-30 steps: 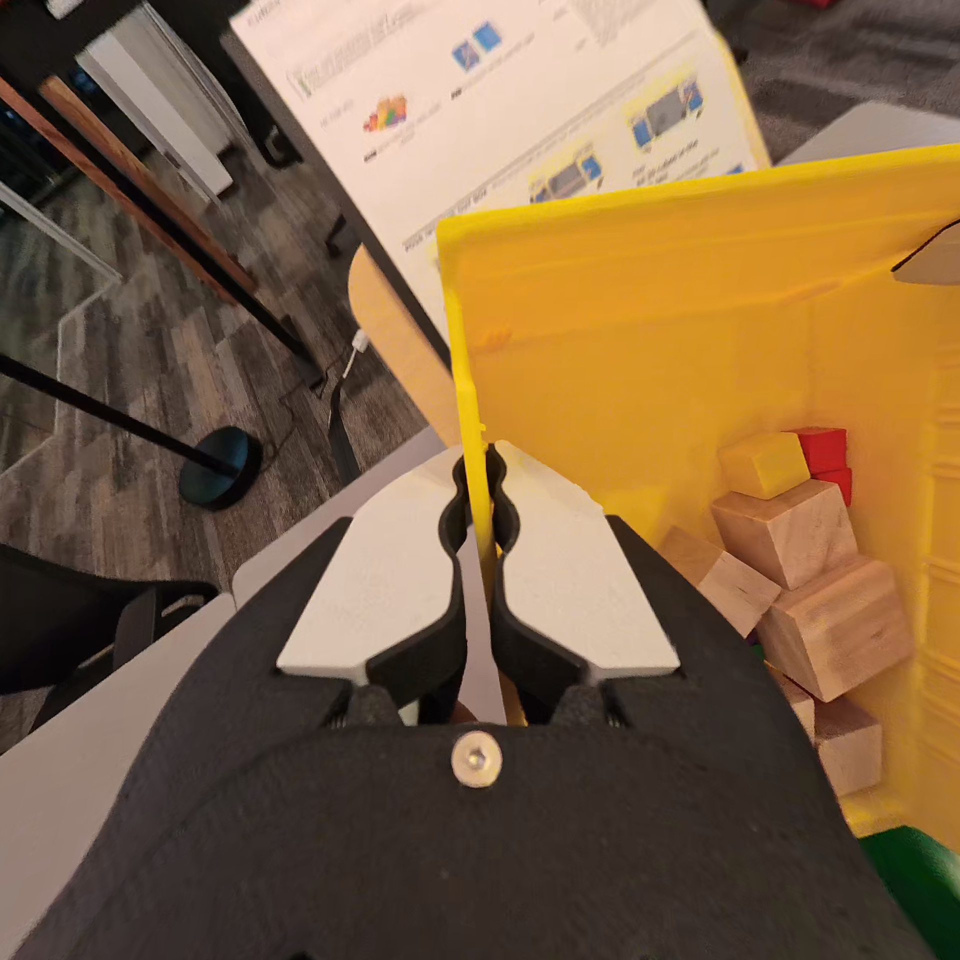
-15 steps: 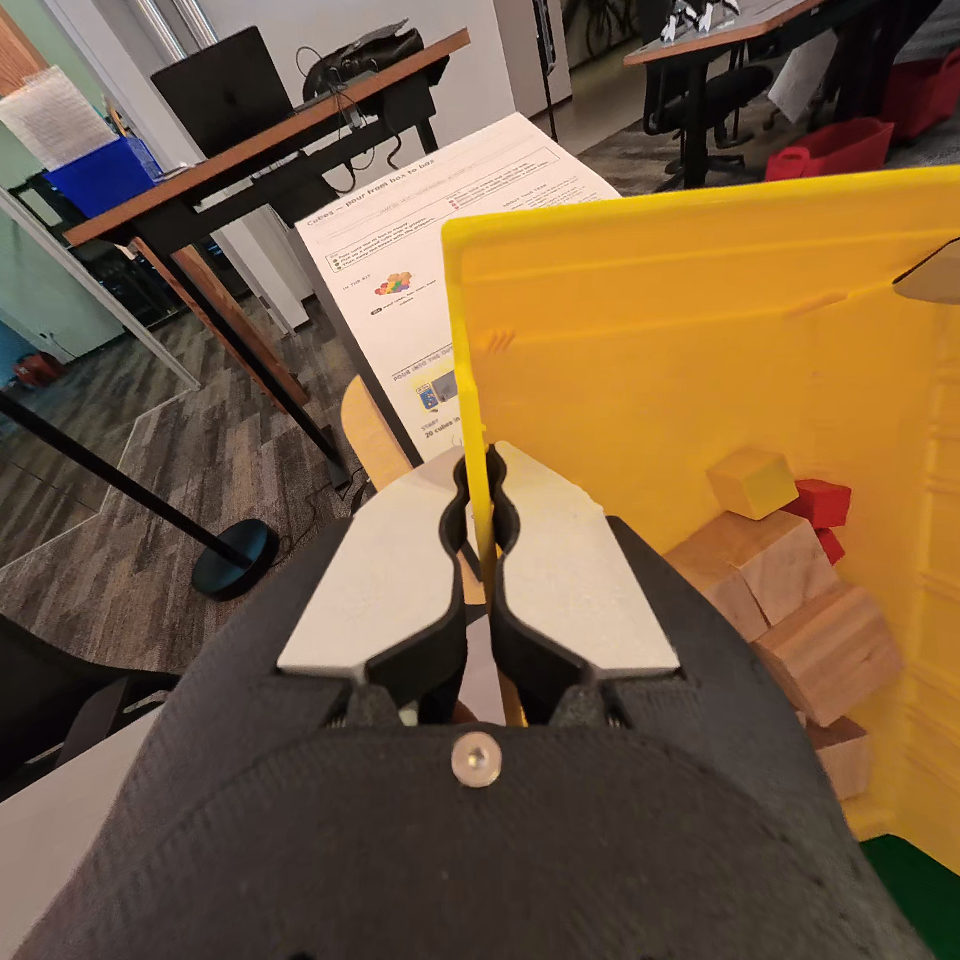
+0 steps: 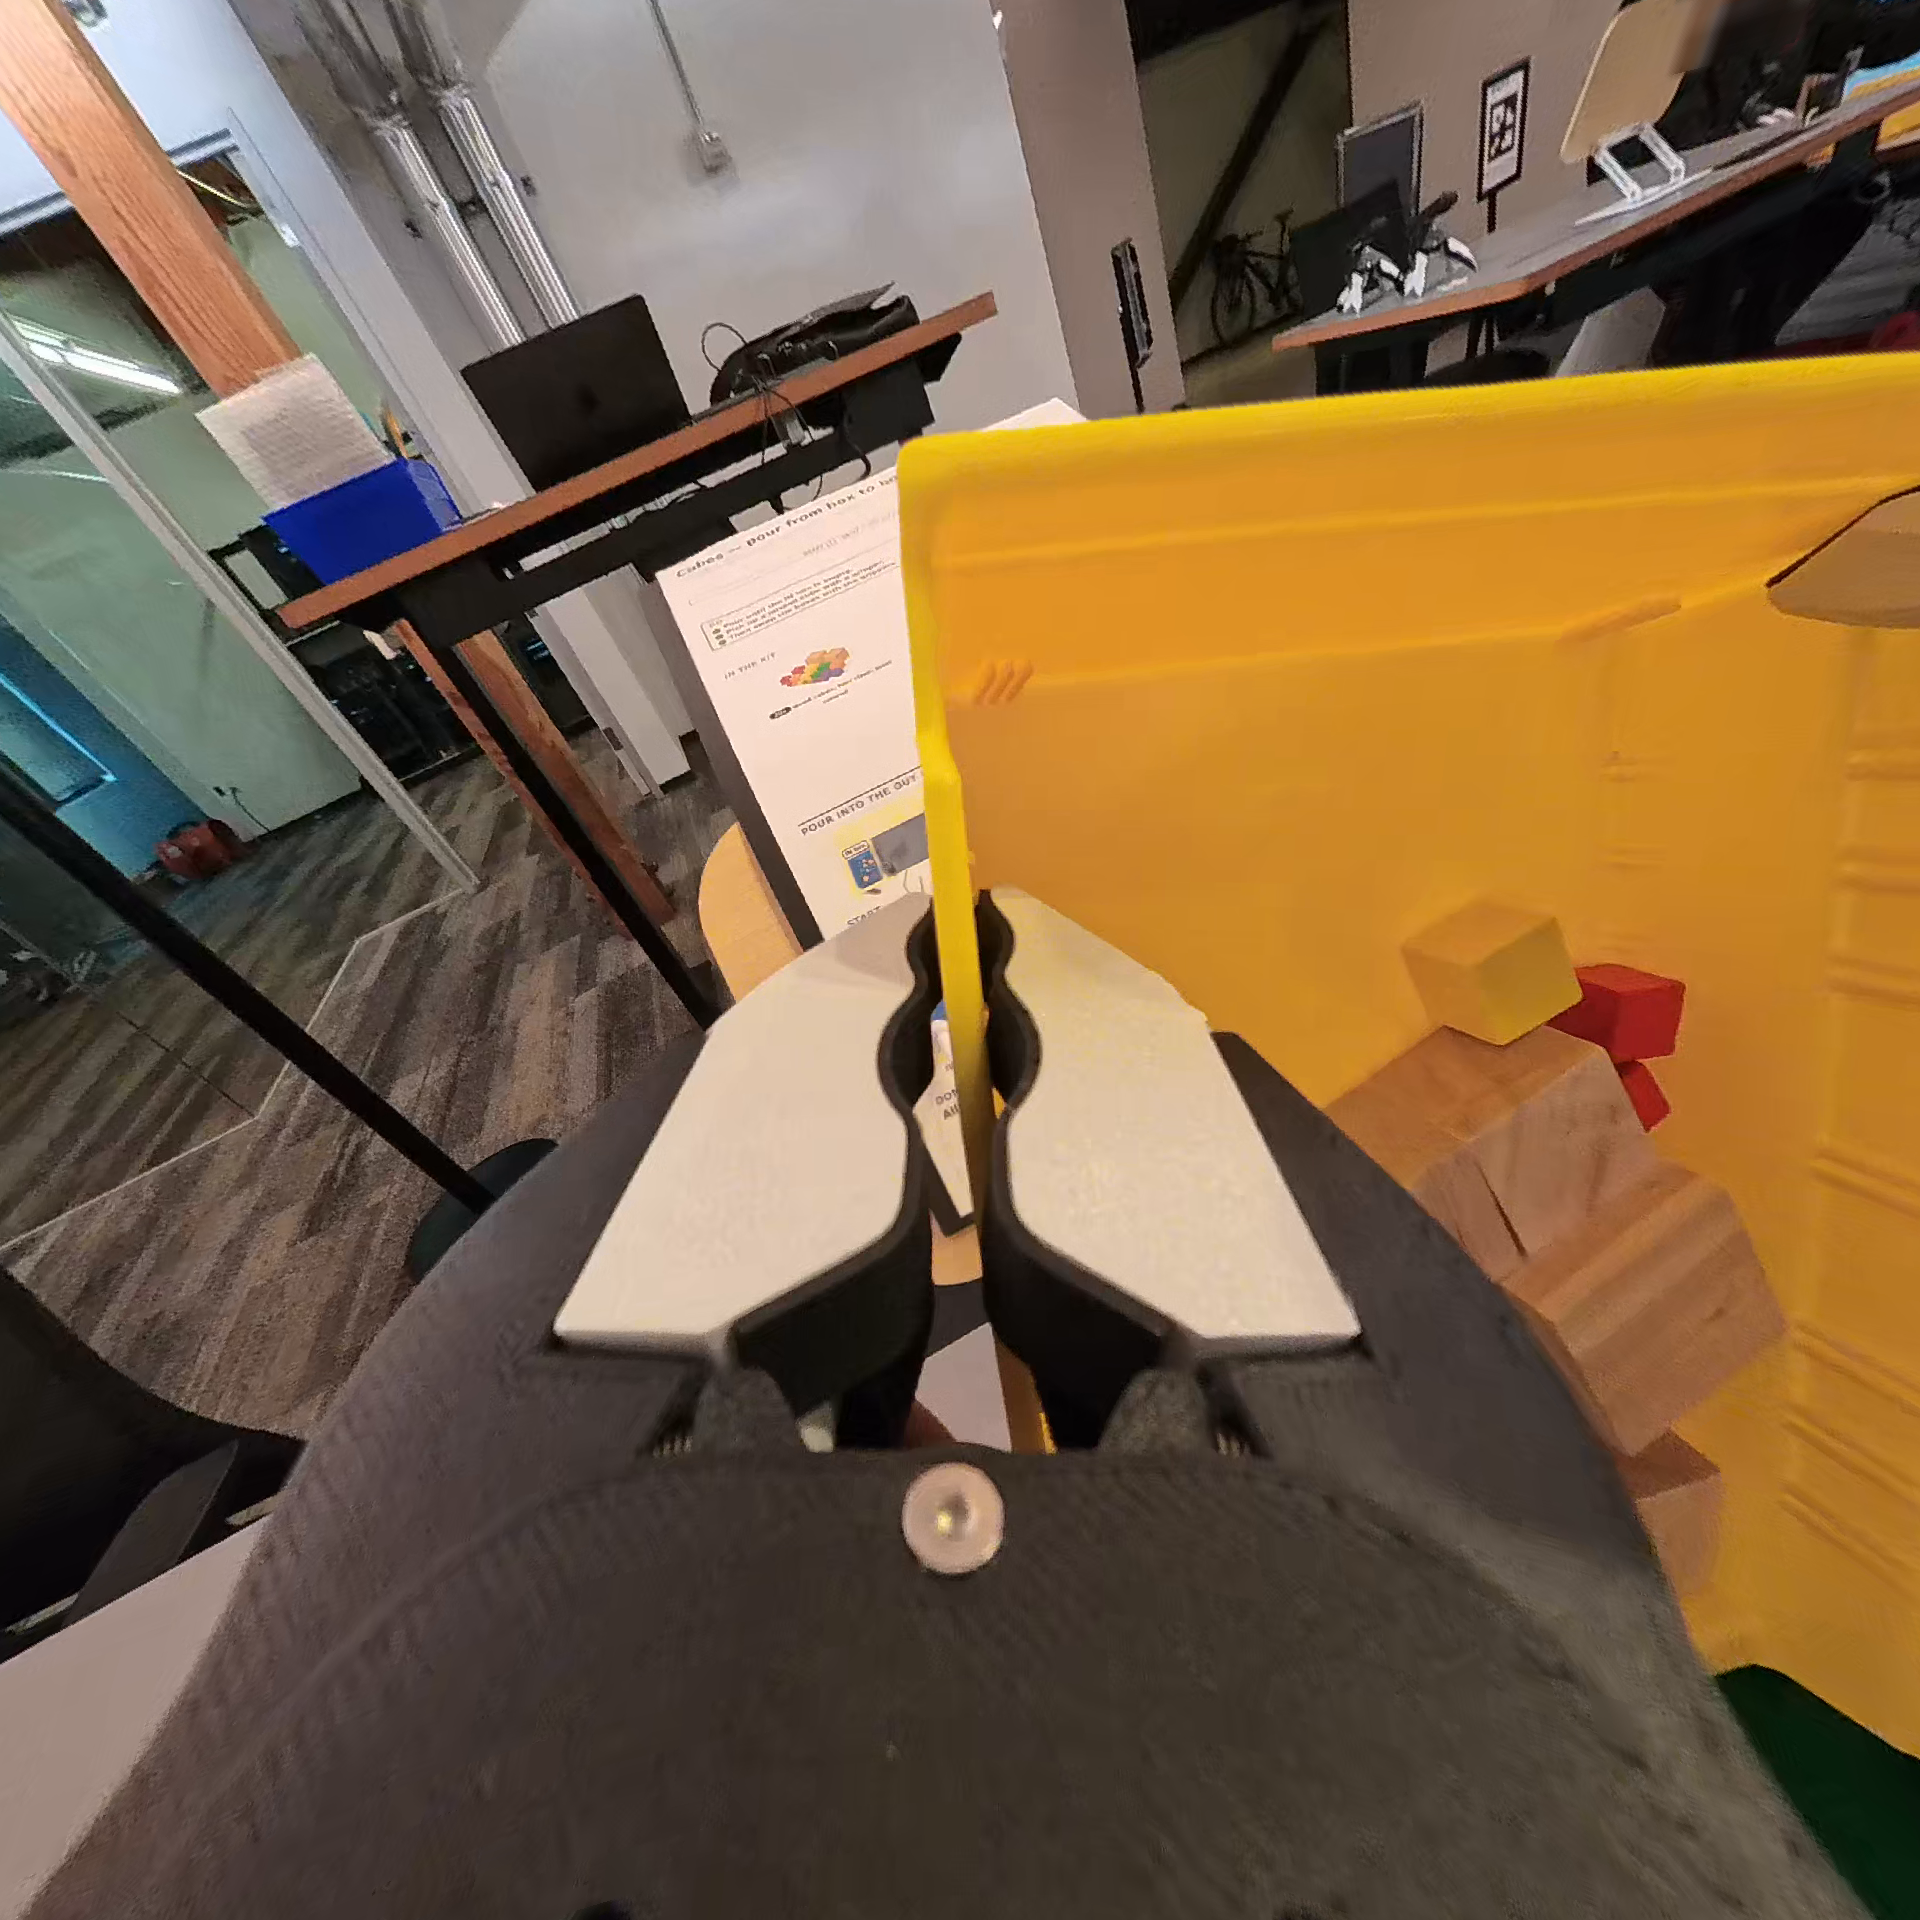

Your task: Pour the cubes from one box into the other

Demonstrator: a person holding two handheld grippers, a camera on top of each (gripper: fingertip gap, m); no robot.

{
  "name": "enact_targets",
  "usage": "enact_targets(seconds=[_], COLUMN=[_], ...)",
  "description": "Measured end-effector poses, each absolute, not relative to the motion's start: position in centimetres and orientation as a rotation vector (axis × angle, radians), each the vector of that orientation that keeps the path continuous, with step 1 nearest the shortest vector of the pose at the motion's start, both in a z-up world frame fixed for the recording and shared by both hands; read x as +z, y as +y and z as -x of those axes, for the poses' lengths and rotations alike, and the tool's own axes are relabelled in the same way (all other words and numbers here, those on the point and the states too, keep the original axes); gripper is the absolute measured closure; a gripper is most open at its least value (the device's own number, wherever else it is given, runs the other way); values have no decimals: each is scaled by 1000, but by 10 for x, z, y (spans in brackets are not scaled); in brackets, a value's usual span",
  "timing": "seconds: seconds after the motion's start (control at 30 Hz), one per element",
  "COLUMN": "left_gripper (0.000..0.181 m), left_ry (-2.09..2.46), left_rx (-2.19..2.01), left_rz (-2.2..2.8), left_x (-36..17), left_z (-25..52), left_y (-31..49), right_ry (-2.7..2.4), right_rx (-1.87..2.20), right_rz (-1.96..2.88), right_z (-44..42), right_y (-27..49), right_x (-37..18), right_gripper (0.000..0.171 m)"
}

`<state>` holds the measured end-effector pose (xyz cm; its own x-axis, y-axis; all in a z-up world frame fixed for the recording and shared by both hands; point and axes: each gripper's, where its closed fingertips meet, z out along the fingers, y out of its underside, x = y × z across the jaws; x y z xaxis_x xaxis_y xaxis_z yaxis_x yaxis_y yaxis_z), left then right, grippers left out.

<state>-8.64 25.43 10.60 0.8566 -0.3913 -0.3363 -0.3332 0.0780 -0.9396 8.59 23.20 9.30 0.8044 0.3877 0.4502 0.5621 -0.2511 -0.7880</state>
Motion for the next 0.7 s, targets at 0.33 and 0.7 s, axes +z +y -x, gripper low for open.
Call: enact_targets(seconds=[0.33, 0.7], left_gripper=[177, 177], left_ry=[517, 450], left_rx=[-79, -107], left_rz=[1432, 1365], left_x=[105, 99], left_z=[90, 96], left_y=[236, 220], right_ry=[-730, -766], right_rx=[-251, -318], right_rz=[1778, 1705], right_z=[-82, -75], right_y=[217, 203], right_x=[104, 107], right_gripper=[162, 162])
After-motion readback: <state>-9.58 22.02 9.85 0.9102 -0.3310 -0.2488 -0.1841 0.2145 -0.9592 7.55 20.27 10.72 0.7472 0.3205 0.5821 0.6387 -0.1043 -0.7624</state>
